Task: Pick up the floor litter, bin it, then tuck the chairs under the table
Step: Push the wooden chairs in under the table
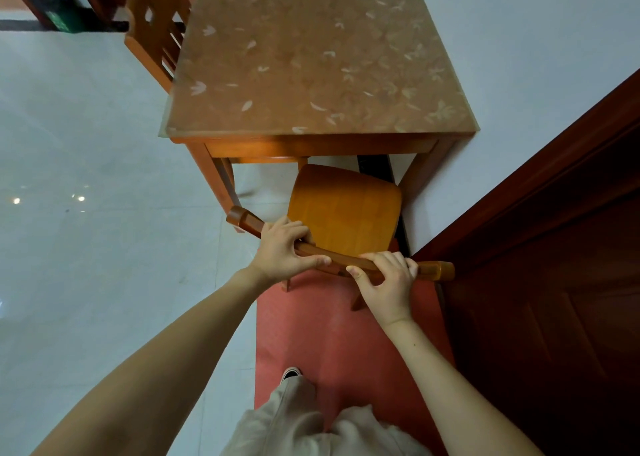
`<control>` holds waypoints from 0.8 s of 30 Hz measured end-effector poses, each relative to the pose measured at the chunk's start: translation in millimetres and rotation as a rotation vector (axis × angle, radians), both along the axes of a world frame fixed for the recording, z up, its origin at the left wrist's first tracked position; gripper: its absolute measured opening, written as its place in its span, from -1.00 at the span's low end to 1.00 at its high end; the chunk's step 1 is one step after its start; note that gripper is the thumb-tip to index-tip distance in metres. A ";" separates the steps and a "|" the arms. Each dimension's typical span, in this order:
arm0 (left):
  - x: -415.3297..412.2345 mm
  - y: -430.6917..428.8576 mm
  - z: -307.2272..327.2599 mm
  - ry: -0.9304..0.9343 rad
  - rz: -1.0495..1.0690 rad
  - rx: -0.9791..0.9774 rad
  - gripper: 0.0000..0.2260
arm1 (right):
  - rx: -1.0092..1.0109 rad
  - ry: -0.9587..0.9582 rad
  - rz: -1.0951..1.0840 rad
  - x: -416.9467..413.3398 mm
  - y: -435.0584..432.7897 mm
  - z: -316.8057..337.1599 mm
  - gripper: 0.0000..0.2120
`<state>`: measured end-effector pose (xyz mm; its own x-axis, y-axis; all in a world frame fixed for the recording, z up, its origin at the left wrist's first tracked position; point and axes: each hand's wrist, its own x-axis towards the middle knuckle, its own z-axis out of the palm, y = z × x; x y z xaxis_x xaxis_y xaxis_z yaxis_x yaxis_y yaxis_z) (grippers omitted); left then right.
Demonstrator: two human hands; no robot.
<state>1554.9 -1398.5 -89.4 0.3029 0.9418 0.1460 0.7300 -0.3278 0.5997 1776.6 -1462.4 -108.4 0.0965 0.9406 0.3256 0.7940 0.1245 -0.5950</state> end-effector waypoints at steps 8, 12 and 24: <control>-6.6 21.4 0.7 -0.004 -0.023 0.015 -0.51 | -0.002 -0.005 -0.005 -5.2 20.1 -0.4 -0.65; 9.0 33.2 2.2 0.002 -0.012 -0.003 -0.53 | -0.039 -0.004 0.020 13.4 35.9 4.7 -0.63; 75.2 41.1 3.6 0.003 0.098 -0.021 -0.49 | -0.059 -0.013 0.124 84.2 68.8 11.8 -0.63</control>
<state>1630.2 -1357.5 -85.8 0.2099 0.9697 0.1248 0.7595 -0.2421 0.6038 1860.8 -1393.6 -96.6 -0.0251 0.9626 0.2697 0.7822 0.1869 -0.5943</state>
